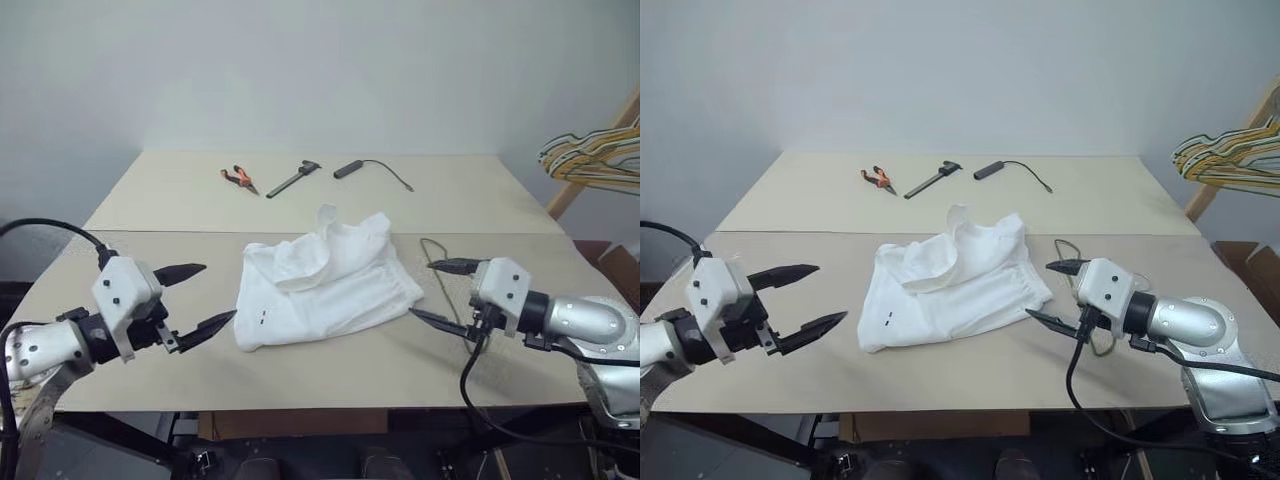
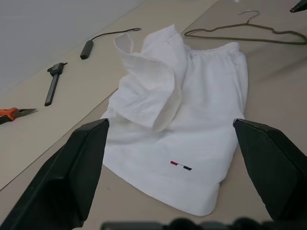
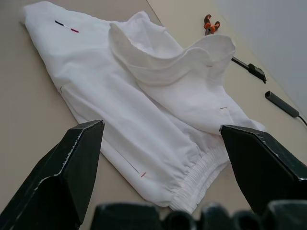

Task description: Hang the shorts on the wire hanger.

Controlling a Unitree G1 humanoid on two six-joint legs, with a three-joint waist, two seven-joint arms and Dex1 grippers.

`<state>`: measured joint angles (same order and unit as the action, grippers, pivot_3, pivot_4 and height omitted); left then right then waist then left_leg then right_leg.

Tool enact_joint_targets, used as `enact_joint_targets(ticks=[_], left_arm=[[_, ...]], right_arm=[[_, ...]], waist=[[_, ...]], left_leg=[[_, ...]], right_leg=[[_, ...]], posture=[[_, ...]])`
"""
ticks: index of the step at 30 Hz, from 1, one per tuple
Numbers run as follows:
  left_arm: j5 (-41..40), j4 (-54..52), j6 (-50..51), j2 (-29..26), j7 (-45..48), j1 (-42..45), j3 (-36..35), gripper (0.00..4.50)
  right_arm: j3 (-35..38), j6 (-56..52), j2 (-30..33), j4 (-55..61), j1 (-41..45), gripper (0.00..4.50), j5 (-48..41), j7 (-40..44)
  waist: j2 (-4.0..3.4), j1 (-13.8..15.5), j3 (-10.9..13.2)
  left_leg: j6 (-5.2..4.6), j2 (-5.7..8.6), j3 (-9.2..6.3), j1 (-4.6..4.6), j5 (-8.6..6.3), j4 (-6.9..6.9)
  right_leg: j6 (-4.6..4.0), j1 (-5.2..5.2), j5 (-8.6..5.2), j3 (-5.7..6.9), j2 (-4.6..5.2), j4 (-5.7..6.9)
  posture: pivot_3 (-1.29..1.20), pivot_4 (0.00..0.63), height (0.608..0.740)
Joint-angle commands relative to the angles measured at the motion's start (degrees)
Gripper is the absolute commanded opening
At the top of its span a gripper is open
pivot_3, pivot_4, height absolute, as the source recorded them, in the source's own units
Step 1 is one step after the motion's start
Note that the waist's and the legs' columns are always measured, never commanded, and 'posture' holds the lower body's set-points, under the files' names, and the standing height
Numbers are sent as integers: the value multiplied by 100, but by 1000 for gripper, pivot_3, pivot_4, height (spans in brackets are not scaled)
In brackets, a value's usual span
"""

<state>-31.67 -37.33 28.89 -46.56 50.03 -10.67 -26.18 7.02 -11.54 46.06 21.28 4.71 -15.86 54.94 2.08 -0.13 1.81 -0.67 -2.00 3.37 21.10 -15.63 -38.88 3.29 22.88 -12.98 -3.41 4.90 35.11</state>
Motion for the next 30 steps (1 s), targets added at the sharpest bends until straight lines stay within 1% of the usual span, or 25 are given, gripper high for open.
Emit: enact_joint_targets(ticks=[1, 4, 6, 9, 12, 14, 16, 20, 22, 24, 25, 27, 30], left_arm=[[-15, -178, -120, -20, -115, 55, -152, 4500], [257, -226, -150, -46, -315, 29, -50, 4500], [197, -157, -168, -69, -249, 50, -35, 4500], [147, -154, -119, 42, -382, 214, 105, 4500], [234, -220, -185, 282, -656, 341, 298, 4500], [307, -251, -225, 343, -712, 330, 392, 4500], [342, -274, -267, 356, -696, 255, 459, 4500], [404, -299, -378, 318, -638, 164, 624, 4500], [418, -265, -383, 295, -663, 236, 691, 4500], [438, -236, -398, 252, -635, 302, 754, 4500], [447, -235, -406, 231, -618, 334, 776, 4500], [433, -250, -381, 209, -620, 379, 773, 4500], [437, -274, -354, 207, -635, 363, 749, 4500]], right_arm=[[47, 165, 76, 56, 152, 4476, -15, 31], [19, 202, 56, 85, 104, 4476, 19, 20], [-24, 206, 43, 144, 87, 4476, 40, -1], [-307, 688, 106, 58, 67, 4476, 485, 23], [-1016, 1746, 323, -440, 194, 4476, 1822, -175], [-1319, 2195, 372, -792, 363, 4476, 2370, -328], [-1531, 2421, 345, -1092, 533, 4476, 2717, -446], [-2236, 2671, -20, -2083, 1343, 4476, 3833, -960], [-2689, 2845, -156, -2741, 1850, 4476, 4702, -1380], [-3078, 3111, -195, -3426, 2269, 4476, 5310, -1681], [-3277, 3265, -169, -3782, 2489, 4314, 5636, -1885], [-3494, 3437, -152, -4290, 2801, 3870, 5958, -2133], [-3534, 3661, -134, -4568, 2991, 2837, 5975, -2225]], waist=[[0, 23, 0], [0, 64, 1], [0, 81, 0], [0, 82, 1], [-2, 79, -2], [5, 72, 2], [3, 56, 3], [3, -48, 4], [2, -81, 4], [2, -89, 4], [2, -83, 4], [4, -65, 5], [4, -56, 5]], left_leg=[[0, 0, 0, 0, 0, 0], [0, 0, 0, -2, 0, 0], [0, 0, 0, -2, 0, 0], [0, 0, 0, -1, 0, 0], [0, 1, 1, -5, 0, -1], [0, 1, 1, -4, 0, -2], [0, 1, 2, -4, 0, -2], [0, 1, 4, -4, 0, -1], [1, 1, 3, -4, 1, -2], [1, 2, 3, -8, 1, -2], [2, 3, 3, -4, 1, -2], [1, 3, 1, -5, 1, -1], [1, 3, -3, -4, 1, 0]], right_leg=[[0, 0, 0, 0, 0, 0], [-1, -1, -1, 1, 0, 1], [-2, -1, -1, 1, 0, 0], [-2, -1, -1, 1, 0, 0], [-1, -6, -1, 1, 0, -1], [-1, -4, -1, 2, 0, 0], [-2, -3, -2, 2, 0, 1], [-5, 1, -2, -1, 0, 1], [-8, 0, -2, -1, -1, 3], [-9, -5, -2, -1, 0, 2], [-10, 0, -2, -1, 0, 1], [-7, -4, -2, -1, 0, -1], [-7, -8, -2, 1, 0, -5]], posture=[[84, 11, 740], [84, 11, 740], [80, 9, 740], [77, 11, 740], [61, 6, 740], [48, 18, 740], [47, 19, 740], [38, 21, 740], [33, 18, 740], [42, 19, 740], [53, 21, 740], [66, 21, 740], [70, 24, 740]])
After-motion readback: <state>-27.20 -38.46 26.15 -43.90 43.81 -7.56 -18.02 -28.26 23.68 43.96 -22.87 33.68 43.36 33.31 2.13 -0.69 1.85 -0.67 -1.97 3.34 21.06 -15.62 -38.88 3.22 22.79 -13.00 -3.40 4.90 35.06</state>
